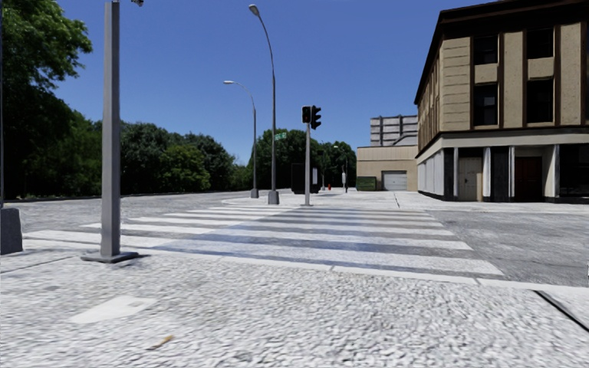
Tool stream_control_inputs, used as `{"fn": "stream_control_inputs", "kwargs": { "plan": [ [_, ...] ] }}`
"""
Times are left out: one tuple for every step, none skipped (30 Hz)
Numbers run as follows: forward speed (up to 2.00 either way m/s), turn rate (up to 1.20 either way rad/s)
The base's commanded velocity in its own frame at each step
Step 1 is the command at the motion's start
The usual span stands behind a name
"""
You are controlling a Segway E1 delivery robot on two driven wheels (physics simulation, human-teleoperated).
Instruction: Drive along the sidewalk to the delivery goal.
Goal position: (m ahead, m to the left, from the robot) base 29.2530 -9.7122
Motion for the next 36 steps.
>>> {"fn": "stream_control_inputs", "kwargs": {
  "plan": [
    [1.97, -0.49],
    [1.97, -0.49],
    [1.97, -0.03],
    [1.97, 0.00],
    [1.97, 0.00],
    [1.97, 0.00],
    [1.97, 0.00],
    [1.97, 0.00],
    [1.97, 0.00],
    [1.97, 0.00],
    [1.97, 0.00],
    [1.97, 0.00],
    [1.97, 0.00],
    [1.97, 0.00],
    [1.97, 0.00],
    [1.97, 0.00],
    [1.97, 0.00],
    [1.97, 0.00],
    [1.97, 0.00],
    [1.97, 0.00],
    [1.97, 0.00],
    [1.97, 0.00],
    [1.97, 0.00],
    [1.97, 0.00],
    [1.97, 0.00],
    [1.97, 0.00],
    [1.97, -0.11],
    [1.97, -0.26],
    [1.97, -0.38],
    [1.97, -0.38],
    [1.97, -0.41],
    [1.97, -0.41],
    [1.97, -0.41],
    [1.97, -0.41],
    [1.97, -0.04],
    [1.97, 0.00]
  ]
}}
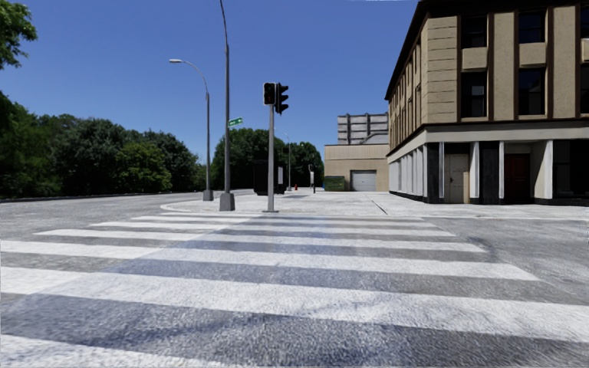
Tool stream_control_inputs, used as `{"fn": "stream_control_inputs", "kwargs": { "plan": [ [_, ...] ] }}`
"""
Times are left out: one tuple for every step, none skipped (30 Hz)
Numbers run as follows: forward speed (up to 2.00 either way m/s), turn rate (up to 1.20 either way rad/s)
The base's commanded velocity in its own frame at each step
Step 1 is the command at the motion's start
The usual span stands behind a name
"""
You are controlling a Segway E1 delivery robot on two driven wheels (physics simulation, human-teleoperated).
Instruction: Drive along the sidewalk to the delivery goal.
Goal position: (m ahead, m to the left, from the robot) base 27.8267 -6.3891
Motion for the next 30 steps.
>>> {"fn": "stream_control_inputs", "kwargs": {
  "plan": [
    [1.97, 0.00],
    [1.97, 0.00],
    [1.97, 0.00],
    [1.97, 0.00],
    [1.97, 0.00],
    [1.97, 0.00],
    [1.97, 0.00],
    [1.97, 0.00],
    [1.97, 0.00],
    [1.97, 0.00],
    [1.97, 0.00],
    [1.97, 0.00],
    [1.97, 0.00],
    [1.97, 0.00],
    [1.97, -0.12],
    [1.97, -0.23],
    [1.97, -0.27],
    [1.97, -0.28],
    [1.97, -0.28],
    [1.97, -0.28],
    [1.97, -0.28],
    [1.97, -0.28],
    [1.97, -0.28],
    [1.97, 0.00],
    [1.97, 0.00],
    [1.97, 0.00],
    [1.97, 0.00],
    [1.97, 0.00],
    [1.97, 0.00],
    [1.97, 0.00]
  ]
}}
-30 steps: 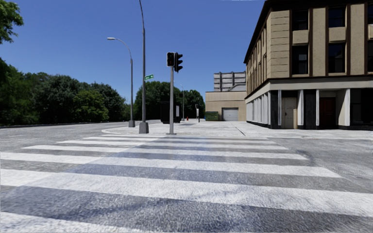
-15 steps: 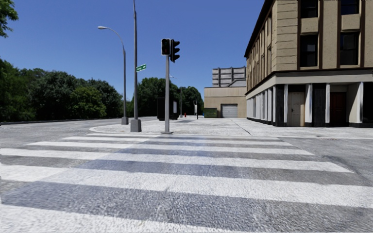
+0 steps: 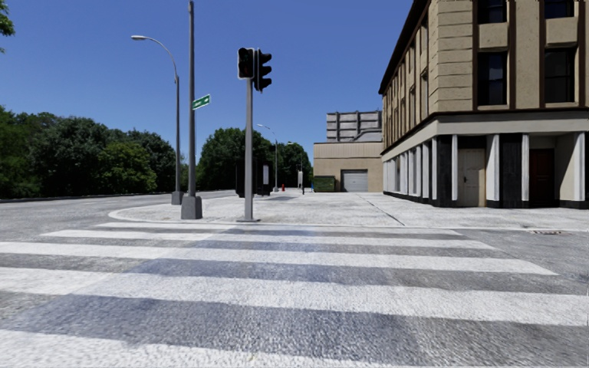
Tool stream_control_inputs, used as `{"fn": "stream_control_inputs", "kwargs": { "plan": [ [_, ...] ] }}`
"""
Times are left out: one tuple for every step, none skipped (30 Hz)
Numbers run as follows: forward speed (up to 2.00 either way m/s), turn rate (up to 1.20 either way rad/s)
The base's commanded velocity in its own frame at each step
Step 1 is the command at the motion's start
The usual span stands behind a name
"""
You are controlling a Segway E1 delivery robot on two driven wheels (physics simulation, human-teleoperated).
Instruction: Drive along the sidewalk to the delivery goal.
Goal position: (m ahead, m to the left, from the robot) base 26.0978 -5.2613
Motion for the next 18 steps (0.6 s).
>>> {"fn": "stream_control_inputs", "kwargs": {
  "plan": [
    [1.97, 0.00],
    [1.97, 0.00],
    [1.97, 0.00],
    [1.97, 0.00],
    [1.97, 0.00],
    [1.97, 0.00],
    [1.97, 0.00],
    [1.97, 0.00],
    [1.97, 0.00],
    [1.97, 0.00],
    [1.97, 0.00],
    [1.97, 0.00],
    [1.97, 0.00],
    [1.97, 0.00],
    [1.97, 0.00],
    [1.97, 0.00],
    [1.97, -0.03],
    [1.97, -0.03]
  ]
}}
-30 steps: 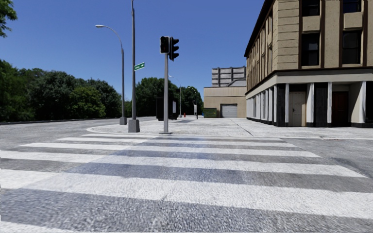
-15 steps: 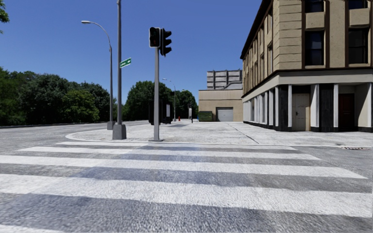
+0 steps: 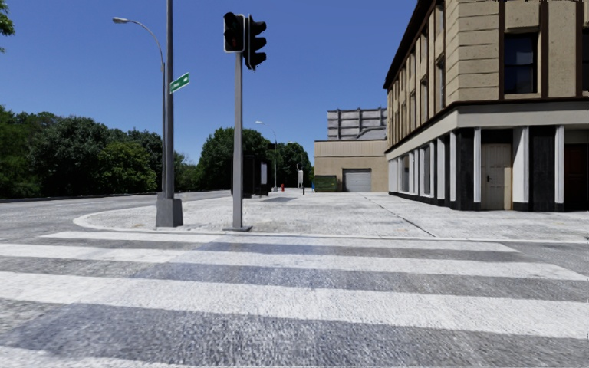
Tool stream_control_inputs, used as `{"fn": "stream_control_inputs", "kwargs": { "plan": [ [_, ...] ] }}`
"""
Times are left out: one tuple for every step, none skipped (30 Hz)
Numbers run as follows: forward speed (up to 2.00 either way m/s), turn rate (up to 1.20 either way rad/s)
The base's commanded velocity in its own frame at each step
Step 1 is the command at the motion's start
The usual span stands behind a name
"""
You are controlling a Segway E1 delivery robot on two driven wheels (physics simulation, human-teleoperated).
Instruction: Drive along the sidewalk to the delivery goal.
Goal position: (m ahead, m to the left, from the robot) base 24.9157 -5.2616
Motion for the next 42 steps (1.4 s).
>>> {"fn": "stream_control_inputs", "kwargs": {
  "plan": [
    [1.97, -0.19],
    [1.97, -0.33],
    [1.97, -0.39],
    [1.97, -0.39],
    [1.97, -0.42],
    [1.97, -0.43],
    [1.97, -0.43],
    [1.97, -0.43],
    [1.97, -0.43],
    [1.97, -0.43],
    [1.97, -0.43],
    [1.97, -0.43],
    [1.97, -0.43],
    [1.97, -0.43],
    [1.97, -0.43],
    [1.97, -0.43],
    [1.97, -0.43],
    [1.97, -0.43],
    [1.97, 0.00],
    [1.97, 0.00],
    [1.97, 0.00],
    [1.97, 0.00],
    [1.97, 0.00],
    [1.97, 0.00],
    [1.97, 0.00],
    [1.97, 0.00],
    [1.97, 0.00],
    [1.97, 0.00],
    [1.97, 0.00],
    [1.97, 0.00],
    [1.97, 0.00],
    [1.97, 0.00],
    [1.97, 0.00],
    [1.97, 0.00],
    [1.97, 0.00],
    [1.97, 0.00],
    [1.97, 0.00],
    [1.97, 0.00],
    [1.97, 0.00],
    [1.97, 0.00],
    [1.97, 0.00],
    [1.97, 0.00]
  ]
}}
